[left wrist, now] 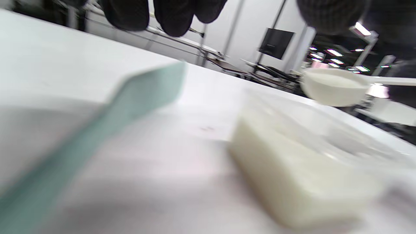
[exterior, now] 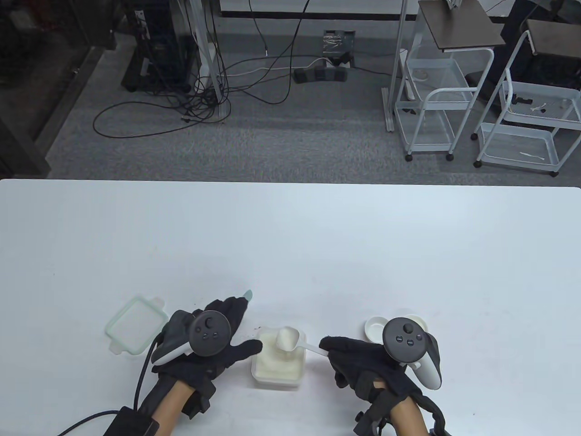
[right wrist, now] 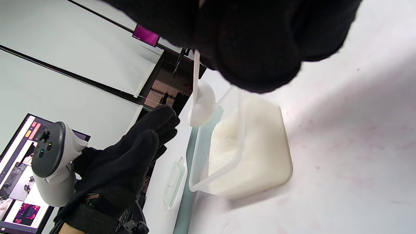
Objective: Scoop white sugar with coffee spoon and level it off using dessert spatula
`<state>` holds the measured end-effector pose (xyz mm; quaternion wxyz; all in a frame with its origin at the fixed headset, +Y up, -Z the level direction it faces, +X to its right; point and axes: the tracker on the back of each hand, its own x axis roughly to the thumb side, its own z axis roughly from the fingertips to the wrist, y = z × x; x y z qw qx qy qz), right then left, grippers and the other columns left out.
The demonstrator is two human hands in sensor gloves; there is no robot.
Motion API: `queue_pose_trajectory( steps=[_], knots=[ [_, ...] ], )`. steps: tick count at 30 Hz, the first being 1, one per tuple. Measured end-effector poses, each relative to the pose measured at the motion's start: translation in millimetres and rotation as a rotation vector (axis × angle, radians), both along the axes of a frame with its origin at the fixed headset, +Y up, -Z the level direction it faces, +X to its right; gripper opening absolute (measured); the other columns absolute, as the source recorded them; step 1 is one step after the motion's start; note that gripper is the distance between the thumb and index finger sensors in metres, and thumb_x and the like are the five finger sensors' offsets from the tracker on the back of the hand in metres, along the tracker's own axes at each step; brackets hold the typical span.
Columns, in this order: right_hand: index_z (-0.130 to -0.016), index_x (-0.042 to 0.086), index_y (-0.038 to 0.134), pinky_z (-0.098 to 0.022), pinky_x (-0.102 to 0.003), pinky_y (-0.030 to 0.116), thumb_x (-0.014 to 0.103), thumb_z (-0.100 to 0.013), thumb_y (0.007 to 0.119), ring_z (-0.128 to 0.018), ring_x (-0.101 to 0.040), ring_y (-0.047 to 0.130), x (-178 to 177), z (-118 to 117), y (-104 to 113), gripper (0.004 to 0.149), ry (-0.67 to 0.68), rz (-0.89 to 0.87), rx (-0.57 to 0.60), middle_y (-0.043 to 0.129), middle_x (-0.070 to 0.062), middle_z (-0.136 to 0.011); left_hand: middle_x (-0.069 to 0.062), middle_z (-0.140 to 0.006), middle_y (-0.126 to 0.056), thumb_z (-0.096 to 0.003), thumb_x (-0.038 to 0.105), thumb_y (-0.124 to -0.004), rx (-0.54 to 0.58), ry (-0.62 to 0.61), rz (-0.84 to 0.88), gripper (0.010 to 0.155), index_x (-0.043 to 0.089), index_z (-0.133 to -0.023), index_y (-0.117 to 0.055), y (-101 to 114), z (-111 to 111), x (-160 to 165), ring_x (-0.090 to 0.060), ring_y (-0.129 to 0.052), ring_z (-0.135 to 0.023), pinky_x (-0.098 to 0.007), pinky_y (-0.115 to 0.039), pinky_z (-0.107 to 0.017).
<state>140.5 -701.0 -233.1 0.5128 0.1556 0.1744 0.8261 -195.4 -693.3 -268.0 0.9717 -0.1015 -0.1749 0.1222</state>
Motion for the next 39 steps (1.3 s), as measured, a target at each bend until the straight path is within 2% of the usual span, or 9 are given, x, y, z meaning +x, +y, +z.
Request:
queue_pose_trajectory(
  steps=[4, 10, 12, 15, 19, 25, 31, 34, 39],
  knots=[
    [-0.095, -0.006, 0.077, -0.054, -0.059, 0.080, 0.016, -0.058, 0.071, -0.040, -0.025, 0.098, 0, 0, 0, 0.043, 0.000, -0.001, 0.005, 0.089, -0.018, -0.062, -0.024, -0.113, -0.073, -0.0610, 0.061, -0.063, 0.025, 0.144, -0.146, 0.086, 0.002, -0.121, -0.049, -1, -4, -11, -0.048, -0.081, -0.097, -0.068, -0.064, -0.071],
    [-0.095, -0.006, 0.077, -0.054, -0.059, 0.079, 0.016, -0.058, 0.071, -0.040, -0.025, 0.098, 2, -1, 0, 0.043, -0.009, -0.002, 0.003, 0.089, -0.018, -0.062, -0.012, -0.098, -0.090, -0.0601, 0.058, -0.072, -0.174, 0.213, -0.471, 0.077, 0.005, -0.115, -0.065, -19, -6, -1, -0.034, -0.095, -0.084, -0.059, -0.075, -0.068],
    [-0.095, -0.006, 0.077, -0.054, -0.059, 0.079, 0.016, -0.058, 0.071, -0.040, -0.025, 0.098, 2, -1, 0, 0.043, -0.010, 0.002, 0.002, 0.089, -0.018, -0.062, -0.010, -0.096, -0.092, -0.0591, 0.058, -0.076, -0.242, 0.217, -0.505, 0.076, 0.004, -0.113, -0.069, -25, -6, 4, -0.033, -0.097, -0.082, -0.058, -0.076, -0.068],
    [-0.095, -0.006, 0.077, -0.054, -0.059, 0.079, 0.016, -0.058, 0.071, -0.040, -0.025, 0.098, 1, -1, 0, 0.043, -0.005, 0.008, -0.001, 0.089, -0.018, -0.062, -0.007, -0.090, -0.096, -0.0582, 0.055, -0.080, -0.270, 0.225, -0.551, 0.070, 0.007, -0.108, -0.078, -31, -5, 7, -0.029, -0.101, -0.077, -0.056, -0.078, -0.067],
    [-0.095, -0.006, 0.076, -0.054, -0.059, 0.079, 0.016, -0.058, 0.071, -0.040, -0.025, 0.098, -1, -1, -1, 0.043, 0.000, 0.018, -0.002, 0.089, -0.018, -0.062, -0.002, -0.084, -0.100, -0.0586, 0.051, -0.082, -0.268, 0.236, -0.575, 0.060, 0.010, -0.102, -0.085, -36, -5, 12, -0.025, -0.104, -0.070, -0.054, -0.080, -0.066],
    [-0.095, -0.006, 0.076, -0.054, -0.059, 0.079, 0.016, -0.058, 0.071, -0.041, -0.025, 0.098, -3, -1, -2, 0.043, 0.006, 0.030, -0.010, 0.089, -0.018, -0.062, -0.002, -0.086, -0.099, -0.0614, 0.048, -0.080, -0.264, 0.258, -0.585, 0.055, 0.011, -0.102, -0.084, -40, -4, 15, -0.027, -0.103, -0.073, -0.054, -0.079, -0.066],
    [-0.095, -0.006, 0.076, -0.054, -0.059, 0.079, 0.016, -0.058, 0.071, -0.041, -0.025, 0.098, -3, -1, -2, 0.043, 0.004, 0.023, -0.014, 0.089, -0.018, -0.063, -0.002, -0.084, -0.101, -0.0620, 0.046, -0.080, -0.283, 0.284, -0.450, 0.052, 0.012, -0.100, -0.087, -32, -6, 4, -0.026, -0.104, -0.071, -0.054, -0.079, -0.066],
    [-0.095, -0.006, 0.076, -0.054, -0.059, 0.079, 0.016, -0.058, 0.071, -0.041, -0.025, 0.098, -2, -1, -2, 0.043, 0.001, 0.019, -0.017, 0.089, -0.018, -0.063, -0.002, -0.084, -0.102, -0.0617, 0.046, -0.081, -0.276, 0.259, -0.262, 0.052, 0.012, -0.100, -0.088, -12, -4, 0, -0.026, -0.105, -0.071, -0.054, -0.079, -0.066],
    [-0.096, -0.007, 0.076, -0.054, -0.060, 0.079, 0.016, -0.058, 0.071, -0.041, -0.025, 0.098, -2, -1, -3, 0.043, -0.005, 0.006, -0.026, 0.089, -0.018, -0.063, -0.003, -0.085, -0.102, -0.0619, 0.045, -0.081, -0.357, 0.122, 0.080, 0.051, 0.012, -0.100, -0.088, 17, 8, 11, -0.027, -0.105, -0.072, -0.055, -0.078, -0.067]
  ],
)
